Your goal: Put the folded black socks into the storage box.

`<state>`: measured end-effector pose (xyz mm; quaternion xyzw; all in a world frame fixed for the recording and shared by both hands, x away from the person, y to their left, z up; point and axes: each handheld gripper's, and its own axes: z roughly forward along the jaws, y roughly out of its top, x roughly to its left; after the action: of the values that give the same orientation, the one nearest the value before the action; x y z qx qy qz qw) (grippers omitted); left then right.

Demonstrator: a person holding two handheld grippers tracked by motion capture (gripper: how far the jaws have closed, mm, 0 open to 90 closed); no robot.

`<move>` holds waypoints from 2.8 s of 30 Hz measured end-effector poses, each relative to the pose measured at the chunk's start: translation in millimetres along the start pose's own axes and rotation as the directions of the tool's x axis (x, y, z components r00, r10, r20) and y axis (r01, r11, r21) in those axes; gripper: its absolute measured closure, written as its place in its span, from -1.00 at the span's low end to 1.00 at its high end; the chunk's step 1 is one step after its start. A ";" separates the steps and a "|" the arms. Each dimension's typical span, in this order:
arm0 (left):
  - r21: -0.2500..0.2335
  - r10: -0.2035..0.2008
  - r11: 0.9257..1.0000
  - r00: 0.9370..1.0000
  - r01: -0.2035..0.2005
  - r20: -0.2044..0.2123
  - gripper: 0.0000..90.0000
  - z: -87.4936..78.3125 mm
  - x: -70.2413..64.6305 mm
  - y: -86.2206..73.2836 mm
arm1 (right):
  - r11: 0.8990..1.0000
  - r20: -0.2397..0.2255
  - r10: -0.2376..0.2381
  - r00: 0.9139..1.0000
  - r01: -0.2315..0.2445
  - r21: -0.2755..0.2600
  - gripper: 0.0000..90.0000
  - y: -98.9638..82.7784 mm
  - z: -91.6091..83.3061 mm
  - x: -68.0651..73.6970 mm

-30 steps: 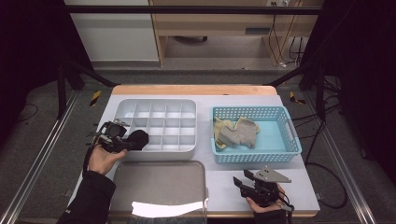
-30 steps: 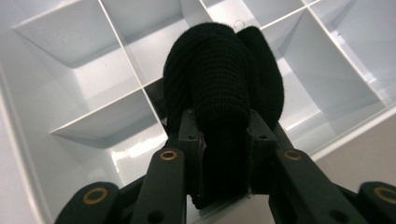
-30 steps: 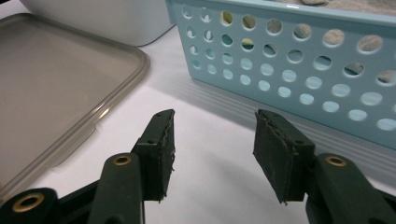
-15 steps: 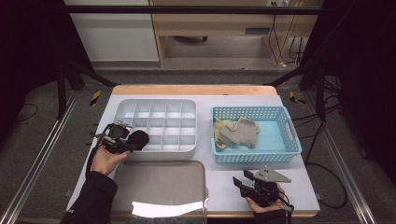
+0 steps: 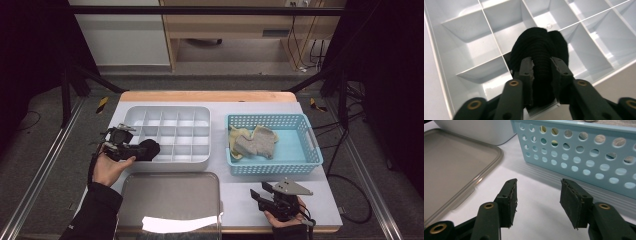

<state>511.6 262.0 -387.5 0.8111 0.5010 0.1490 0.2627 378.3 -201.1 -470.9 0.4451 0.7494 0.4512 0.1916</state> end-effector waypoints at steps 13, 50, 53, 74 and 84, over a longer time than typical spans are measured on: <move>0.104 0.020 0.994 1.000 -0.022 0.016 0.74 25.7 3.2 -8.6 | 1.000 -0.004 -0.003 1.000 0.003 0.010 0.06 0.0 2.5 1.2; 0.048 0.003 0.999 1.000 -0.003 0.008 0.97 38.1 2.4 5.9 | 1.000 0.000 0.004 1.000 -0.004 0.001 0.08 1.1 -0.9 -0.5; -0.007 -0.001 1.000 1.000 0.001 0.013 0.94 22.5 2.6 2.5 | 1.000 0.001 0.006 1.000 -0.006 0.001 0.08 0.7 -0.7 -1.6; 0.006 0.022 1.000 0.999 -0.022 0.029 1.00 37.7 -4.9 2.8 | 1.000 0.001 -0.005 1.000 0.005 0.009 0.10 0.5 1.7 0.7; -0.001 0.013 1.000 0.999 -0.013 0.044 0.98 40.7 -6.2 2.7 | 1.000 0.001 0.001 1.000 -0.001 0.001 0.10 1.4 -0.8 -0.9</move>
<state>531.3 244.2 -419.1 0.8173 0.4896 0.1329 0.2731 378.9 -201.9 -469.5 0.4458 0.7493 0.4508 0.1914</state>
